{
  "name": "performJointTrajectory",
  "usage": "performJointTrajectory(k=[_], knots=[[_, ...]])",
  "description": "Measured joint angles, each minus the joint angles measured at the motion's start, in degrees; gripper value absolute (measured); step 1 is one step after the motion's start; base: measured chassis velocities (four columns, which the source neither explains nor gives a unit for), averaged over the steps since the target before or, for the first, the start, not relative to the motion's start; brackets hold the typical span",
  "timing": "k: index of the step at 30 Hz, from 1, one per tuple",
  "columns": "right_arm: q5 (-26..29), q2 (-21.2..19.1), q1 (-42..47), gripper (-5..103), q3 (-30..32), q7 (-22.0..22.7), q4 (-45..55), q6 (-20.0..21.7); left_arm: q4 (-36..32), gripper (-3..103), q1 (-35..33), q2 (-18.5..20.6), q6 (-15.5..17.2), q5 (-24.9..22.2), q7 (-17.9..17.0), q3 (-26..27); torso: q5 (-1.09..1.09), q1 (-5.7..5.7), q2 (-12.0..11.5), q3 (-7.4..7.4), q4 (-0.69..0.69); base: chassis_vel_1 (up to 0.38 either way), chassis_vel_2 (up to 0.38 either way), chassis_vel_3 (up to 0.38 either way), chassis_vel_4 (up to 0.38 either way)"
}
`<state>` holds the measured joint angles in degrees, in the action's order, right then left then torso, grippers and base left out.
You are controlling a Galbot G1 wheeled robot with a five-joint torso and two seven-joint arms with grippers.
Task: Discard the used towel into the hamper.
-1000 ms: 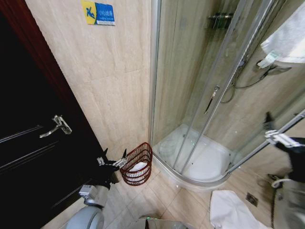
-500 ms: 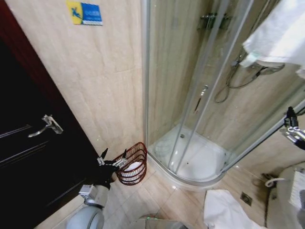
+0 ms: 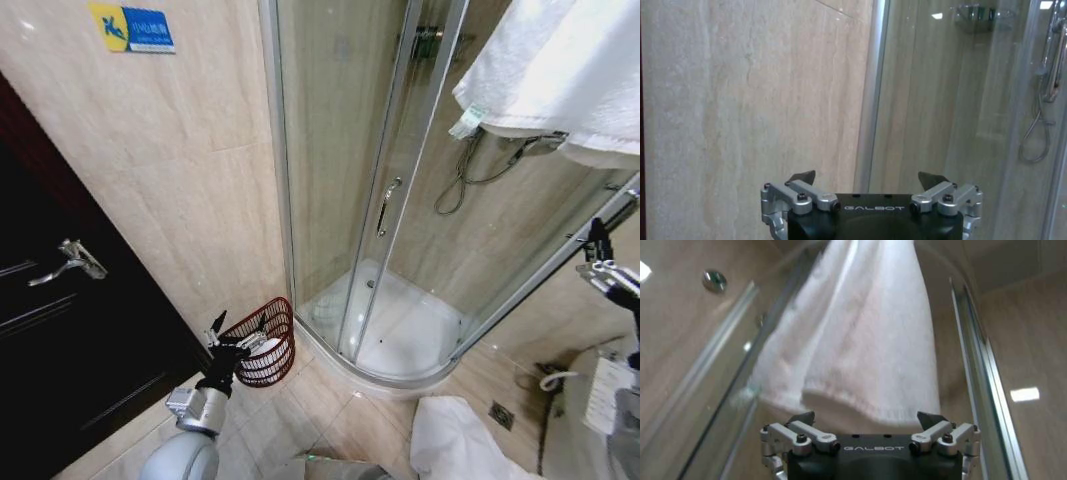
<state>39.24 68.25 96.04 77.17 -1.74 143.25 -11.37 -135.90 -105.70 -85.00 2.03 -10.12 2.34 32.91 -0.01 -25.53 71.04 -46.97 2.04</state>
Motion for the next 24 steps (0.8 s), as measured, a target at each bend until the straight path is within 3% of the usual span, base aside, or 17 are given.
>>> performJointTrajectory(k=[6,10,15,17,18,21,22,24], knots=[[8.4,-7.4,-5.3,100,5.3,0.5,0.0,1.0,0.0,100,0.0,0.0,0.0,0.0,0.0,0.0,0.02,0.0,0.0,0.0,0.01,0.0,0.0,0.0,0.0],[11.4,-9.3,-6.4,100,6.2,1.0,0.0,1.4,0.0,100,0.0,0.0,0.0,0.0,0.0,0.0,0.03,0.0,0.0,0.0,0.0,0.0,0.0,0.0,0.0],[16.8,-15.2,-10.0,100,8.2,1.1,0.0,1.8,0.0,100,0.0,0.0,0.0,0.0,0.0,0.0,0.03,0.0,0.0,0.0,-0.01,0.0,0.0,0.0,0.0],[18.6,-21.2,-13.5,100,9.2,1.3,-0.3,1.9,0.0,100,0.0,0.0,0.0,0.0,0.0,0.0,0.0,0.0,0.0,0.0,0.0,0.0,0.0,0.0,0.0],[18.6,-21.2,-13.5,100,9.2,1.3,-0.3,1.9,0.0,100,0.0,0.0,0.0,0.0,0.0,0.0,0.0,0.0,0.0,0.0,0.0,0.0,0.0,0.0,0.0],[21.7,-29.9,-20.7,100,8.9,1.8,-5.4,2.2,0.0,100,0.0,0.0,0.0,0.0,0.0,0.0,0.03,0.0,0.0,0.0,0.01,0.0,0.0,0.0,0.0],[21.7,-29.9,-20.7,100,8.9,1.8,-5.4,2.2,0.0,100,0.0,0.0,0.0,0.0,0.0,0.0,0.03,0.0,0.0,0.0,0.01,0.0,0.0,0.0,0.0],[22.3,-34.2,-26.5,100,6.9,1.9,-9.7,2.5,0.0,100,0.0,0.0,0.0,0.0,0.0,0.0,0.02,0.0,0.0,0.0,0.0,0.0,0.0,0.0,0.0]])
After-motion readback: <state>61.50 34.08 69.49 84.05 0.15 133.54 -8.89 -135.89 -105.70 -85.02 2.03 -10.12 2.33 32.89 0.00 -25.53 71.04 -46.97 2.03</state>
